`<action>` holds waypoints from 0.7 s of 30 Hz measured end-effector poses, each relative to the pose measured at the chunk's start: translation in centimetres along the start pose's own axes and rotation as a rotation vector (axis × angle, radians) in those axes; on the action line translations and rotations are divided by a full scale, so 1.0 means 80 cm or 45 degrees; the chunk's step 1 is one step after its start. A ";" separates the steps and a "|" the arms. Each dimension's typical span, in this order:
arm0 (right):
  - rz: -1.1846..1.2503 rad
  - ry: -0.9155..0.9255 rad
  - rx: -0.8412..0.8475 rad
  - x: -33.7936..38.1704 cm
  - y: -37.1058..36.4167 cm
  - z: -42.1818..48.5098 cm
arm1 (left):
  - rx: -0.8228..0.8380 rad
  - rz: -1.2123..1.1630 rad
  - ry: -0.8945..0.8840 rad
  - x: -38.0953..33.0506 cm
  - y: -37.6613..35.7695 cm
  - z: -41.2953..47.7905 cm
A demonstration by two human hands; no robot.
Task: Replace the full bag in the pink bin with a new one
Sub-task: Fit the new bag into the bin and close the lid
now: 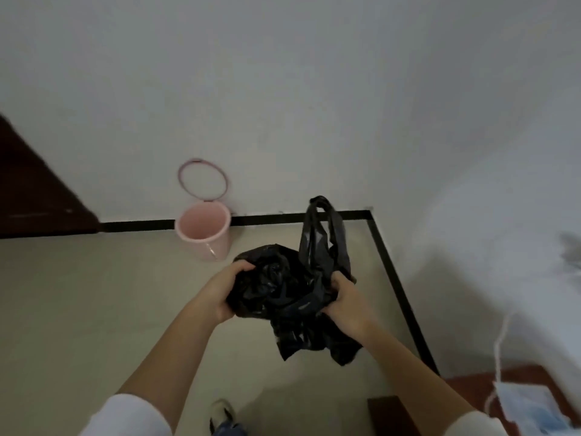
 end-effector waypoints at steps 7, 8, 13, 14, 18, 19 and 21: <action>0.684 -0.411 0.595 0.062 -0.169 0.137 | -0.144 -0.024 -0.112 -0.103 0.187 0.036; 0.755 -0.461 0.546 0.071 -0.193 0.155 | -0.143 -0.056 -0.111 -0.116 0.205 0.040; 0.718 -0.483 0.282 0.127 -0.303 0.251 | -0.137 -0.215 -0.109 -0.180 0.272 0.061; 0.691 -0.449 0.234 0.136 -0.318 0.270 | -0.147 -0.243 -0.115 -0.193 0.283 0.067; 0.543 -0.334 0.112 0.167 -0.349 0.352 | -0.180 -0.308 -0.181 -0.251 0.328 0.113; 0.553 -0.310 0.108 0.173 -0.353 0.377 | -0.212 -0.280 -0.208 -0.267 0.338 0.131; 0.572 -0.257 0.078 0.181 -0.355 0.433 | -0.335 -0.178 -0.290 -0.302 0.357 0.173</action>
Point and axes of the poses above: each hand's wrist, its own z-axis towards the middle knuckle, its own y-axis out of the back of the hand, x = y × z, the point moved 3 cm from there along z, towards the middle knuckle, and after that the axes turned 4 degrees about y, right-handed, at the moved point
